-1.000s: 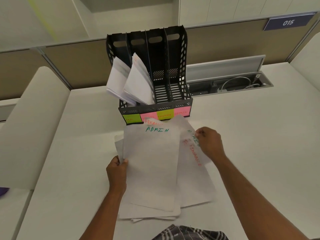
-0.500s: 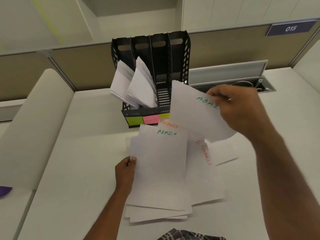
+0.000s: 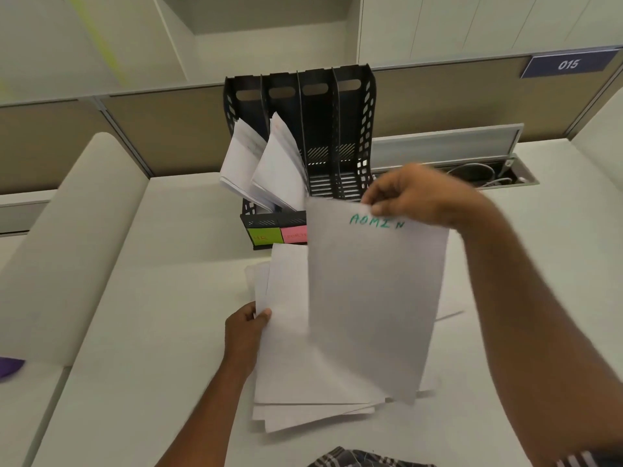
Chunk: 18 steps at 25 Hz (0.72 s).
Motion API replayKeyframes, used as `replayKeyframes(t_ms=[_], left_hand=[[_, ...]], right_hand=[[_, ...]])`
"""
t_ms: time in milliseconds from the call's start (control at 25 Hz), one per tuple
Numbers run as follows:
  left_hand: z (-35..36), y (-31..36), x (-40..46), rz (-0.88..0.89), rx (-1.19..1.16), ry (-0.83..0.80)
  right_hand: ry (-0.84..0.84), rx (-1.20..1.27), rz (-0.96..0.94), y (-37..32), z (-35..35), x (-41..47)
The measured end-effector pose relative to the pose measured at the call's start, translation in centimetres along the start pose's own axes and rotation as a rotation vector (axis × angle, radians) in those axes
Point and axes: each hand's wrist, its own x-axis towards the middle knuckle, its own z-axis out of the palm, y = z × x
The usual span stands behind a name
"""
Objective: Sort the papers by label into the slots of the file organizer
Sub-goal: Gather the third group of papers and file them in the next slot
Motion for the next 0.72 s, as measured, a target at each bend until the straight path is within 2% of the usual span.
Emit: replayKeyframes(t_ms=[80, 200, 360, 560, 640, 720], left_hand=[[-0.1, 0.0, 0.0, -0.027, -0.04, -0.043], [-0.2, -0.1, 0.0, -0.05, -0.077, -0.088], [0.0, -0.4, -0.1, -0.026, -0.068, -0.098], [0.9, -0.3, -0.5, 0.033, 0.04, -0.061], [1.1, -0.3, -0.6, 0.044, 0.049, -0.059], [1.1, -0.3, -0.6, 0.048, 0.021, -0.059]], right_hand=[[-0.055, -0.126, 0.104, 3.6, 4.1, 2.9], [-0.022, -0.245, 0.132, 7.8, 11.3, 4.7], [0.069, -0.252, 0.114, 9.3, 18.0, 4.5], [0.132, -0.15, 0.137, 9.7, 20.2, 4.4], [0.226, -0.051, 0.186, 10.0, 20.0, 4.1], [0.466, 0.027, 0.259, 10.4, 19.5, 3.3]])
